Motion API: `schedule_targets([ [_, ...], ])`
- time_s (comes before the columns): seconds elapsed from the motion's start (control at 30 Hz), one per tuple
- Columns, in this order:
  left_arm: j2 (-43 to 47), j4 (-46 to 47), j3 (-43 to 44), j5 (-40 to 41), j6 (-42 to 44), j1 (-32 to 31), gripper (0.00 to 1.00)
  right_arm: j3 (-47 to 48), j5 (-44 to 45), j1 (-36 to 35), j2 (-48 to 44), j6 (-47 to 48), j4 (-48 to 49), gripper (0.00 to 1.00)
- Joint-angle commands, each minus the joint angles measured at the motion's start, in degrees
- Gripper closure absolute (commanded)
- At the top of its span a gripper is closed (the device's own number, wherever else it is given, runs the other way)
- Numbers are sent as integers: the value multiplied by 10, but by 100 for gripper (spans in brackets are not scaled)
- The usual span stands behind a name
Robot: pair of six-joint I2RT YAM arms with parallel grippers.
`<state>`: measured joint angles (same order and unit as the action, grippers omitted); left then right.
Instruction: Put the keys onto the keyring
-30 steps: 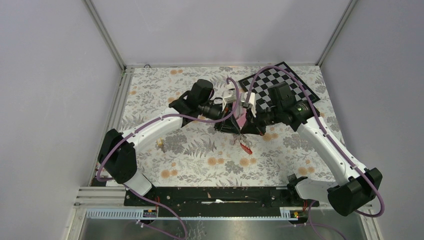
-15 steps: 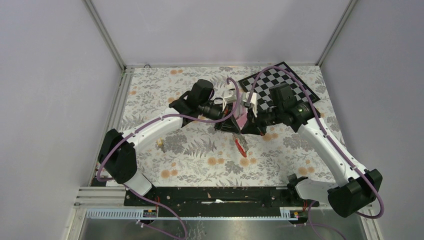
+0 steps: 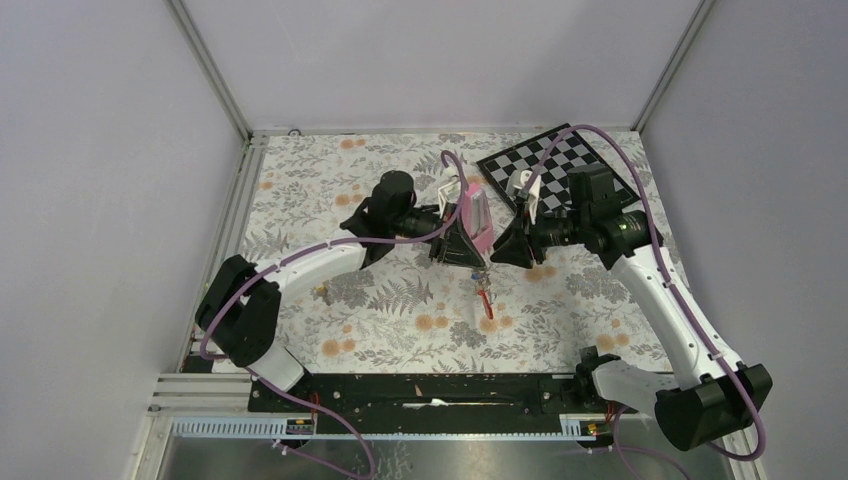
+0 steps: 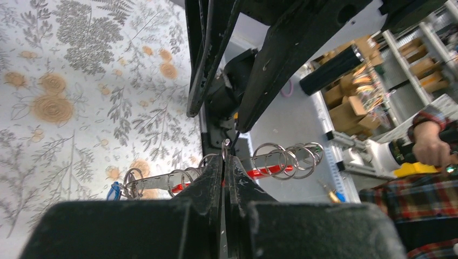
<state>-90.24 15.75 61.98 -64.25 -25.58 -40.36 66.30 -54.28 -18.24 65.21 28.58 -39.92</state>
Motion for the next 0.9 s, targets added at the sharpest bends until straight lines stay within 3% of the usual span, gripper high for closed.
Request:
schedule_targets([
  [0.0, 13, 277, -40, -19, -185, 5, 100, -16, -54, 16, -11, -31, 29, 59],
  [0.13, 10, 391, -76, -5, -242, 5, 100, -29, -78, 26, -12, -44, 41, 57],
  [0.3, 4, 466, -108, 18, -270, 5, 100, -34, -104, 38, -17, -57, 51, 55],
  [0.87, -7, 568, -175, 55, -229, 5, 99, -63, -165, 53, -24, -96, 89, 54],
])
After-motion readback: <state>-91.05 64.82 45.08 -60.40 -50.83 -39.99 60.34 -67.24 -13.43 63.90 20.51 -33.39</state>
